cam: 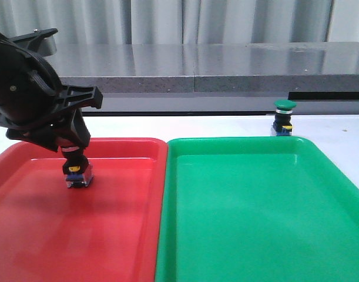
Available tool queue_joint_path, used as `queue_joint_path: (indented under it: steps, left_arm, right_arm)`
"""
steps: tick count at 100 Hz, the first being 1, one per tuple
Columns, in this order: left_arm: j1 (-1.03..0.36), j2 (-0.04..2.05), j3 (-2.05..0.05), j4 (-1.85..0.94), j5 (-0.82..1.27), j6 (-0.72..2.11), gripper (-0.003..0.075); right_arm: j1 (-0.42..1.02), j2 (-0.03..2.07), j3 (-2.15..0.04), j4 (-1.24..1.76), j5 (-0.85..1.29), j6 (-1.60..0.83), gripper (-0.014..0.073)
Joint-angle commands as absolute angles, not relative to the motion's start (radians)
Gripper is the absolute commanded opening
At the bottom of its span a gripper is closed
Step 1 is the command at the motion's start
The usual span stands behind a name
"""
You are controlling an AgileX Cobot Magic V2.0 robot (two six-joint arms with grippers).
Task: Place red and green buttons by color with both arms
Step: 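Carry the red button toward the robot and lower into red tray, then open the left gripper and raise it away from the button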
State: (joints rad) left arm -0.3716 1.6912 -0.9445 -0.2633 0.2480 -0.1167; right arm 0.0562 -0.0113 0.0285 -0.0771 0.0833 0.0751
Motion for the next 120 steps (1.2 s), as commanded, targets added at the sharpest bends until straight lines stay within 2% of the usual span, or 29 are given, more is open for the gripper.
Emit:
queue_joint_path:
  steps: [1,14,26,44,71,97,120]
  left_arm:
    - [-0.378,1.661,-0.967,-0.274,0.214,-0.122,0.0300]
    - [-0.378,1.661,-0.967,-0.282,0.214,-0.122,0.0501]
    - [-0.378,1.661,-0.967,-0.284,0.215,-0.122,0.0596]
    - [-0.378,1.652,-0.995,-0.284,0.243,-0.122,0.0601]
    - [-0.362,1.533,-1.017,-0.247,0.238,-0.122,0.0600]
    - [-0.270,1.344,-0.996,-0.141,0.241,-0.122,0.0600]
    - [-0.177,1.109,-0.855,-0.119,0.229,-0.120,0.0600]
  right_arm:
    - [0.049,-0.030,0.013,-0.079,0.000,0.067,-0.0067]
    - [0.049,-0.030,0.013,-0.079,0.000,0.067,-0.0067]
    - [0.049,-0.030,0.013,-0.079,0.000,0.067,-0.0067]
    - [0.049,-0.030,0.013,-0.079,0.000,0.067,-0.0067]
    - [0.049,-0.030,0.013,-0.079,0.000,0.067,-0.0067]
    - [0.049,-0.030,0.013,-0.079,0.000,0.067,-0.0067]
    - [0.049,-0.030,0.013,-0.079,0.000,0.067,-0.0067]
